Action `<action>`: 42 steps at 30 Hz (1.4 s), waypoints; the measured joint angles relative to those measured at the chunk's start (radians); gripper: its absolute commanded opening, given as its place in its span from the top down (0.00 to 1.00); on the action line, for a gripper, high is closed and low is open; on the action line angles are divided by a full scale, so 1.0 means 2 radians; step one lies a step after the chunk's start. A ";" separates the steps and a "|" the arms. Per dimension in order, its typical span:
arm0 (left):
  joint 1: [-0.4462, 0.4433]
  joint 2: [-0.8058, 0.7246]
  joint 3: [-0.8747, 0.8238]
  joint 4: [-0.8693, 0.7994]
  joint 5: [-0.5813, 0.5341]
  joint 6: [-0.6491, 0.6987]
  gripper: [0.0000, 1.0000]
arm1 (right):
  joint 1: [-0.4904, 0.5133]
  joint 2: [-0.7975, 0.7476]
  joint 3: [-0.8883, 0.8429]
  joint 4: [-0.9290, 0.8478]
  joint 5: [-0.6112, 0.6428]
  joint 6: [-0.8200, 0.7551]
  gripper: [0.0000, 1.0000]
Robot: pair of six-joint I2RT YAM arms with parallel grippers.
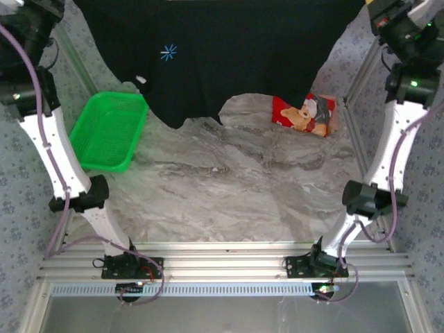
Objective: Fold and stack the t-shirts
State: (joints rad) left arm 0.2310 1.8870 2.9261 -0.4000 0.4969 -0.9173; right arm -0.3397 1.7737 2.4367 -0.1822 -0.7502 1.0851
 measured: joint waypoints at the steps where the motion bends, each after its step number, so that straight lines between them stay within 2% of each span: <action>1: 0.002 -0.016 -0.003 0.000 -0.003 0.002 1.00 | -0.007 -0.020 -0.005 0.000 -0.002 0.002 1.00; 7: 0.006 -0.077 -0.007 0.001 -0.017 0.009 1.00 | -0.041 -0.096 -0.002 -0.001 -0.018 0.018 1.00; 12: 0.006 -0.074 -0.007 0.000 -0.020 0.013 1.00 | -0.053 -0.100 0.004 -0.009 -0.032 0.023 1.00; 23: -0.006 0.028 -0.016 -0.015 0.001 0.001 1.00 | -0.026 -0.001 0.013 -0.029 -0.042 0.021 1.00; 33: -0.022 0.098 -0.002 0.028 0.006 -0.052 0.99 | -0.002 0.153 0.146 -0.008 -0.040 0.047 1.00; 39: -0.013 0.100 0.002 0.067 0.008 -0.058 0.98 | -0.009 0.162 0.153 0.009 -0.042 0.050 1.00; 42: -0.001 0.097 0.005 0.069 0.026 -0.035 0.99 | -0.022 0.150 0.134 0.001 -0.059 0.025 1.00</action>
State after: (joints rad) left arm 0.2287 2.0811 2.9356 -0.2619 0.5484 -0.9874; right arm -0.3843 2.0731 2.7056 -0.1810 -0.8673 1.1355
